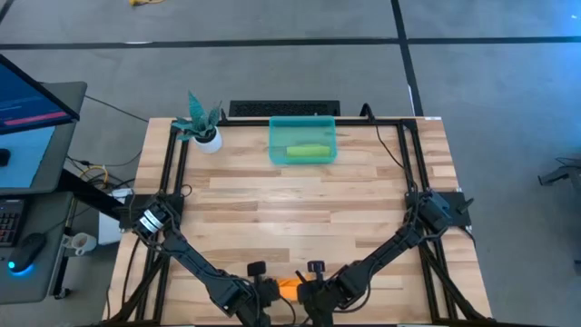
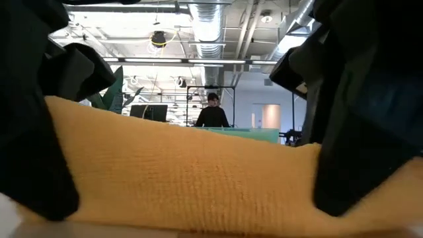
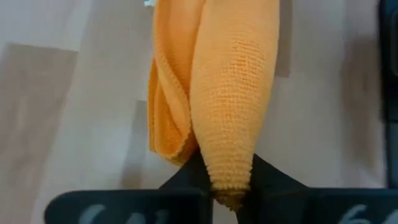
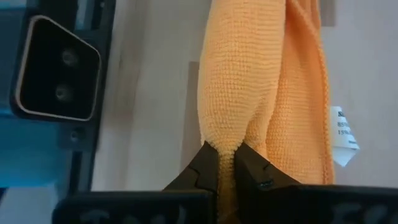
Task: Roll towel into tight, uniform cylinder
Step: Roll the orange microfiber towel
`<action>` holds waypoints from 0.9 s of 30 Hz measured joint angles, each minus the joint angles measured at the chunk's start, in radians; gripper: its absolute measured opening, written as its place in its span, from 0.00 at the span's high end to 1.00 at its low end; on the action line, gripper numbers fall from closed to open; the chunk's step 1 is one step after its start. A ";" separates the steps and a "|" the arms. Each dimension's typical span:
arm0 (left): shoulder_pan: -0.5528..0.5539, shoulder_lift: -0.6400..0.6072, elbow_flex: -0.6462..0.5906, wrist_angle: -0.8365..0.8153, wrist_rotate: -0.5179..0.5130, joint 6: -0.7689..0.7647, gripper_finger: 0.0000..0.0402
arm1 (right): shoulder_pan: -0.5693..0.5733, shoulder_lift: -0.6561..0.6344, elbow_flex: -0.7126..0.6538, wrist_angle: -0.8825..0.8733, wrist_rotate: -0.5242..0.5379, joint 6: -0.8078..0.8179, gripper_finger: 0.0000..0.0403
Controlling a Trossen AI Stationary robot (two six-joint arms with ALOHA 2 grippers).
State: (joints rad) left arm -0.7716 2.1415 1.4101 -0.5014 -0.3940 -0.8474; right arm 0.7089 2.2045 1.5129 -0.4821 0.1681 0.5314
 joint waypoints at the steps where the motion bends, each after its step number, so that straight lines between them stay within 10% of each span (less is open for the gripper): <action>1: 0.000 -0.004 0.000 0.002 0.012 -0.011 0.97 | -0.004 0.001 0.005 0.002 -0.029 0.000 0.91; 18: 0.007 -0.070 0.007 -0.198 0.097 0.014 0.56 | -0.050 -0.002 0.009 0.006 -0.215 0.027 0.90; 27: -0.084 -0.077 0.127 -0.179 -0.172 0.239 0.56 | -0.068 -0.002 0.008 0.012 -0.216 0.088 0.90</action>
State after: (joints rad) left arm -0.8552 2.0644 1.5366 -0.6808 -0.5655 -0.6079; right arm 0.6409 2.2028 1.5211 -0.4702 -0.0475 0.6198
